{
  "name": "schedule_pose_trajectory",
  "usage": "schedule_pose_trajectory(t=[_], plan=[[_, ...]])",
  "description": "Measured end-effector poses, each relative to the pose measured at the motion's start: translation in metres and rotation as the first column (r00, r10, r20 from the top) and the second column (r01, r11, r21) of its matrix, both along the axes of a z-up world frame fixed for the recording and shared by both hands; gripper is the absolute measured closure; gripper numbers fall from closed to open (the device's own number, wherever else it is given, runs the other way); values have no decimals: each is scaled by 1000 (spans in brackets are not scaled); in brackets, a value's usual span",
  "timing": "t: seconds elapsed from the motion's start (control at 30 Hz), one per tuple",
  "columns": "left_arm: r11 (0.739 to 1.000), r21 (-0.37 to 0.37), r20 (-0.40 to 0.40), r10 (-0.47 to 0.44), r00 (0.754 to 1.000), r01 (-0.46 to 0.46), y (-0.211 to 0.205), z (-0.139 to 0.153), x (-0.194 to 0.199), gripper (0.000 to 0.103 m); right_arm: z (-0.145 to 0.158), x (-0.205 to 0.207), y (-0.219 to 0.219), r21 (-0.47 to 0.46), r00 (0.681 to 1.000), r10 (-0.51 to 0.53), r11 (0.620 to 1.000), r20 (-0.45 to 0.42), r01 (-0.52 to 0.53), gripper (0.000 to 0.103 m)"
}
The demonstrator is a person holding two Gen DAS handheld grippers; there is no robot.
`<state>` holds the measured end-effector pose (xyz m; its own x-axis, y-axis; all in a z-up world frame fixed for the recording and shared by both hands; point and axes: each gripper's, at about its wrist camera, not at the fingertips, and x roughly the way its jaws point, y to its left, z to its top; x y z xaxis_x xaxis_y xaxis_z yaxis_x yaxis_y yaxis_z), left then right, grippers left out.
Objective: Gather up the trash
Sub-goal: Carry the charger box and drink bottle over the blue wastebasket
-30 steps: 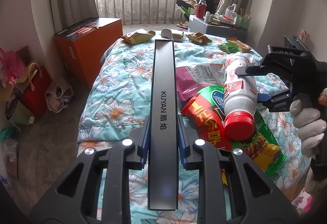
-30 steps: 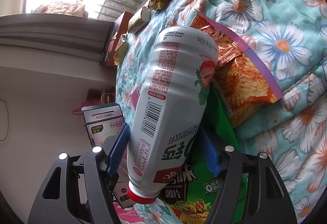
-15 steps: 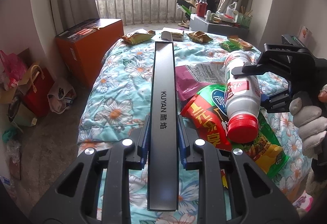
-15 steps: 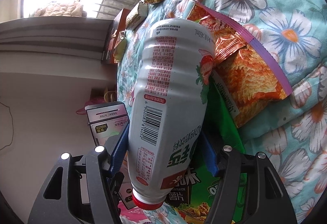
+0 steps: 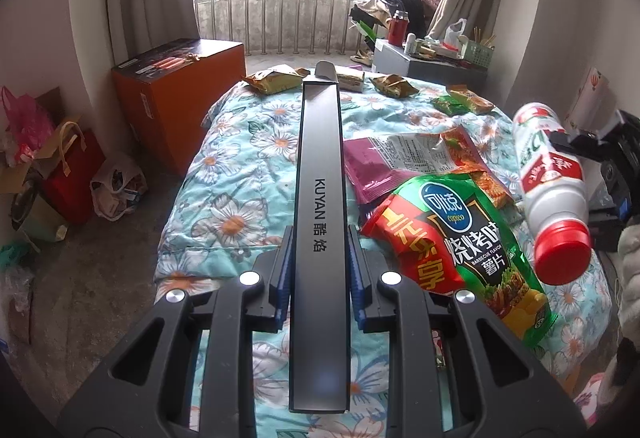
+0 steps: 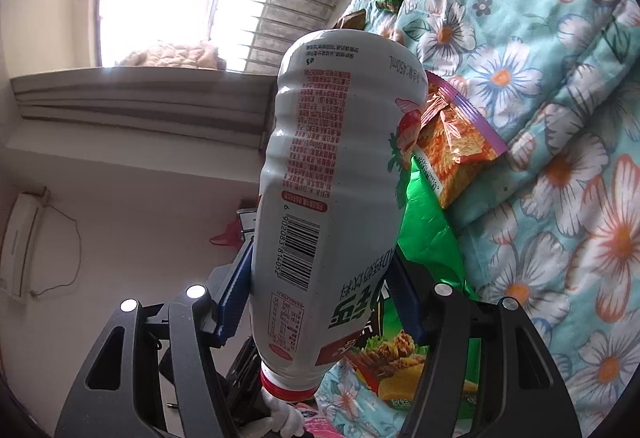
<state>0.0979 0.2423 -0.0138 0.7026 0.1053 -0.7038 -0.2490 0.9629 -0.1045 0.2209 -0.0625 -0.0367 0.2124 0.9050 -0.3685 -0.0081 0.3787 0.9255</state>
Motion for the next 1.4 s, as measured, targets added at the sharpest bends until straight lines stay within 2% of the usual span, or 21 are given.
schedule_pose_trajectory(t=[0.17, 0.43, 0.53, 0.67, 0.87, 0.97, 1.1, 1.4], plan=[[999, -33, 29, 29, 999, -28, 15, 8, -6, 81, -4, -17, -25, 131, 999, -35, 991, 0, 35, 42], [999, 19, 91, 30, 995, -32, 0, 47, -17, 81, 1, -33, -68, 236, 996, -78, 969, 31, 69, 42], [999, 39, 117, -5, 993, 0, -17, 62, -15, 81, 7, -38, -76, 236, 994, -92, 969, 62, 75, 42], [996, 57, 148, -80, 986, 72, -47, 81, -8, 81, 14, -51, -109, 244, 988, -117, 966, 98, 90, 42], [972, 73, 186, -234, 954, 224, -105, 103, 13, 81, 24, -57, -159, 276, 975, -186, 950, 121, 147, 42], [949, 72, 188, -316, 930, 307, -139, 110, 26, 81, 24, -59, -182, 285, 966, -226, 941, 123, 184, 42], [903, 71, 177, -429, 886, 423, -189, 113, 45, 81, 15, -68, -213, 306, 952, -282, 923, 118, 235, 42], [763, 74, 90, -647, 757, 643, -311, 97, 96, 81, -21, -84, -283, 325, 907, -416, 869, 70, 374, 42]])
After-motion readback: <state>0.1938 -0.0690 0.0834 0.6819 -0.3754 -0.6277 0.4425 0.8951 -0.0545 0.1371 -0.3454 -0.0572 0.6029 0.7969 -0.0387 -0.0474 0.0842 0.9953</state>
